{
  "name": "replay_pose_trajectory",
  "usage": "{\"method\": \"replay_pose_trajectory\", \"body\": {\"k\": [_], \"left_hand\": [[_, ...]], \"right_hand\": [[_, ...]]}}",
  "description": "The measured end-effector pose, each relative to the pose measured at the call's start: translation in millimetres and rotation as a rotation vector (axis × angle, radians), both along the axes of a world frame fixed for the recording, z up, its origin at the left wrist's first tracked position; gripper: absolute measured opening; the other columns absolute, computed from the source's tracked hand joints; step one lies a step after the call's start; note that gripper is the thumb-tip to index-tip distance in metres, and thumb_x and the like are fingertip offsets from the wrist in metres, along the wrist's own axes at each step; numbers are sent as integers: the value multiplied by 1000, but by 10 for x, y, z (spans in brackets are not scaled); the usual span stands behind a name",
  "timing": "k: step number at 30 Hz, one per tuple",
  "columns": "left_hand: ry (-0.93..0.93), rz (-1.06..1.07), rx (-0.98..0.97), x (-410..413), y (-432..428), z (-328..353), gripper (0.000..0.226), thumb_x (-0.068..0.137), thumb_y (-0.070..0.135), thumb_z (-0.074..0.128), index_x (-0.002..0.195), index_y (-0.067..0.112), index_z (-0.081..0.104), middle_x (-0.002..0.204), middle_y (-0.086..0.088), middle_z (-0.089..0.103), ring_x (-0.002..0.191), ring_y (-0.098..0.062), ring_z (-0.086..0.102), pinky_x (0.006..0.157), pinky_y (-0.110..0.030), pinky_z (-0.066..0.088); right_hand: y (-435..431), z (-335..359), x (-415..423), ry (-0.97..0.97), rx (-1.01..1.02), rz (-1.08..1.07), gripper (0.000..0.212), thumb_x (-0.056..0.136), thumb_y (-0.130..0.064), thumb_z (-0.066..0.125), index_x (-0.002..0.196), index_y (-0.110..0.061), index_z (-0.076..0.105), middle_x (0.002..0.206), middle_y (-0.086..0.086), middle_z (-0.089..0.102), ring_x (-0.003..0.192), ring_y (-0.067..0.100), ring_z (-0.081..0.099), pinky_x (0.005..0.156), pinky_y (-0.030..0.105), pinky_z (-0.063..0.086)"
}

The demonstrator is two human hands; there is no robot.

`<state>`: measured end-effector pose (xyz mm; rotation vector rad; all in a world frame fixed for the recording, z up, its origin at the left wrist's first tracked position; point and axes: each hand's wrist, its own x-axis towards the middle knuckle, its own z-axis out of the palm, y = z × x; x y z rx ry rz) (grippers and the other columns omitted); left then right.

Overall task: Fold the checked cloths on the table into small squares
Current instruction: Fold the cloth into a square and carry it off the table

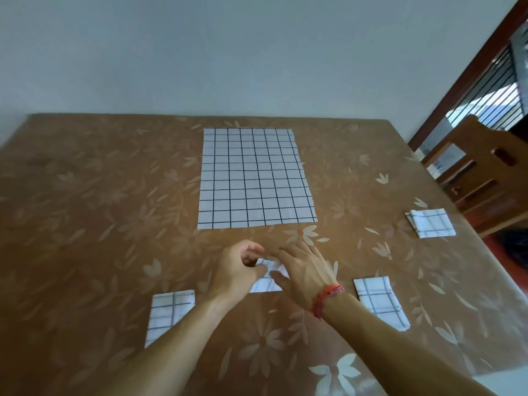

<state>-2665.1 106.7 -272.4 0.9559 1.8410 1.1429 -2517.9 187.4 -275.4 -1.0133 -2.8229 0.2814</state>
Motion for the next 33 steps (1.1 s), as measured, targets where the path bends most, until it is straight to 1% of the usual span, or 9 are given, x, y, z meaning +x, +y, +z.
{"method": "replay_pose_trajectory", "body": {"k": [4,6,7,11,15,21,25,30,33], "left_hand": [[-26,-21,51,-102,-213,274,30,72,11,82,92,27,68,80,6,73,76,-8,67,70,-18,50],[-33,-21,82,-162,-362,424,29,71,10,83,93,23,69,80,5,73,76,-9,67,69,-15,49],[-35,-15,94,-195,-443,497,29,72,8,83,93,22,69,81,5,73,77,-8,67,69,-15,49],[-25,46,123,-375,-776,736,28,73,5,82,95,18,69,89,3,72,84,-7,67,74,-18,53],[-135,128,139,-542,-1119,928,17,81,4,75,94,13,71,87,-2,75,79,-11,70,69,-21,53],[-267,182,167,-791,-1586,1107,10,89,6,66,92,10,74,92,-5,76,90,-26,72,76,-35,56],[-202,253,171,-1041,-1946,1192,7,89,5,67,91,6,73,87,-5,76,88,-27,72,77,-39,55],[-90,368,142,-1448,-2464,1239,4,86,8,71,85,9,75,81,2,76,80,-16,73,72,-33,56],[-69,421,130,-1640,-2787,1260,7,86,8,71,82,13,73,74,15,74,73,3,69,63,-12,49]], "right_hand": [[-242,411,-73,158,-51,83,33,75,-11,68,95,-32,53,72,-5,65,66,17,56,52,18,31],[-366,602,-100,157,-87,59,25,80,-11,66,92,-28,52,72,-3,64,66,14,54,48,11,20],[-419,656,-108,114,-132,33,12,84,-16,63,86,-26,56,73,-3,63,69,14,55,48,15,24],[-600,796,-192,155,-266,-47,13,85,-26,58,73,-20,57,64,-4,59,67,17,58,63,34,48],[-796,1023,-345,312,-356,-95,9,80,-23,66,85,-17,68,72,-1,67,70,13,61,69,31,52],[-1192,1309,-672,461,-685,-146,14,79,-15,76,74,-26,68,69,-3,73,63,12,70,59,30,57],[-1471,1355,-1006,491,-887,-95,12,81,-8,75,87,-17,71,77,2,75,72,18,73,60,31,59],[-1796,1354,-1516,486,-1035,-71,8,81,-10,76,78,-9,69,67,5,70,65,18,68,65,35,60],[-1999,1354,-1803,471,-1098,-42,15,80,-12,78,71,-8,67,67,16,61,70,28,67,69,42,59]]}}
